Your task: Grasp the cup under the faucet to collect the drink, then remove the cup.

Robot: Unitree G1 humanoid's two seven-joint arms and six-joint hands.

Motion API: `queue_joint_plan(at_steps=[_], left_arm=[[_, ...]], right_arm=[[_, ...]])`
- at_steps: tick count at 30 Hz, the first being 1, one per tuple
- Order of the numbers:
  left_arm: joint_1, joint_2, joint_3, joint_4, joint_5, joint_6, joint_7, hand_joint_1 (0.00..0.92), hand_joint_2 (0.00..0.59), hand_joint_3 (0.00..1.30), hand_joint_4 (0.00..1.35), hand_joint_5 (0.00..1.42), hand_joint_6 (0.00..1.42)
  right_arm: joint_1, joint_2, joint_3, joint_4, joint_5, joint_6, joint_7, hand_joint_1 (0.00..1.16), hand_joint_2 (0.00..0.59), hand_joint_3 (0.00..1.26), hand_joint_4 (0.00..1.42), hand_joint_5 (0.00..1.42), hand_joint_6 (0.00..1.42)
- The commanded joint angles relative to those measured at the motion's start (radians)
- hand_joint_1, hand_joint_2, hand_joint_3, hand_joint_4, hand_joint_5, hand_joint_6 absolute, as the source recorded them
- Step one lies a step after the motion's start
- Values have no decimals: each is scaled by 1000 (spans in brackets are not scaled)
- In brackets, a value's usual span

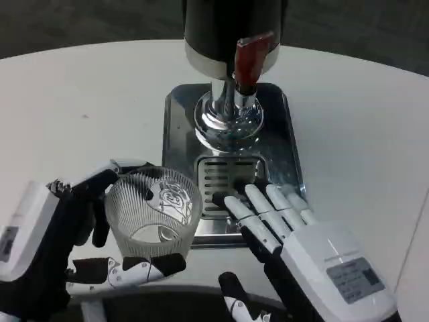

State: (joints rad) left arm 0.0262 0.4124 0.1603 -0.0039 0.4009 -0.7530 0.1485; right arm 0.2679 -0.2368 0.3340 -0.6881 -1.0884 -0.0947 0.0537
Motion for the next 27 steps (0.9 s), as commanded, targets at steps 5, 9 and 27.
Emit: queue_joint_plan(at_steps=[5, 9, 27], left_arm=[[-135, -22, -8, 111, 33, -7, 62, 632, 73, 997, 1089, 1251, 1424], [-191, -19, -18, 175, 61, -17, 92, 632, 73, 997, 1089, 1251, 1424], [-487, -6, -124, 573, 160, -68, 263, 627, 67, 988, 1089, 1251, 1416]], right_arm=[[25, 23, -9, -32, -7, 9, 14, 502, 536, 108, 22, 0, 1], [39, 36, -10, -39, -18, 11, 12, 513, 524, 115, 22, 0, 14], [121, 92, -19, -96, -61, 27, 8, 520, 517, 130, 49, 3, 30]])
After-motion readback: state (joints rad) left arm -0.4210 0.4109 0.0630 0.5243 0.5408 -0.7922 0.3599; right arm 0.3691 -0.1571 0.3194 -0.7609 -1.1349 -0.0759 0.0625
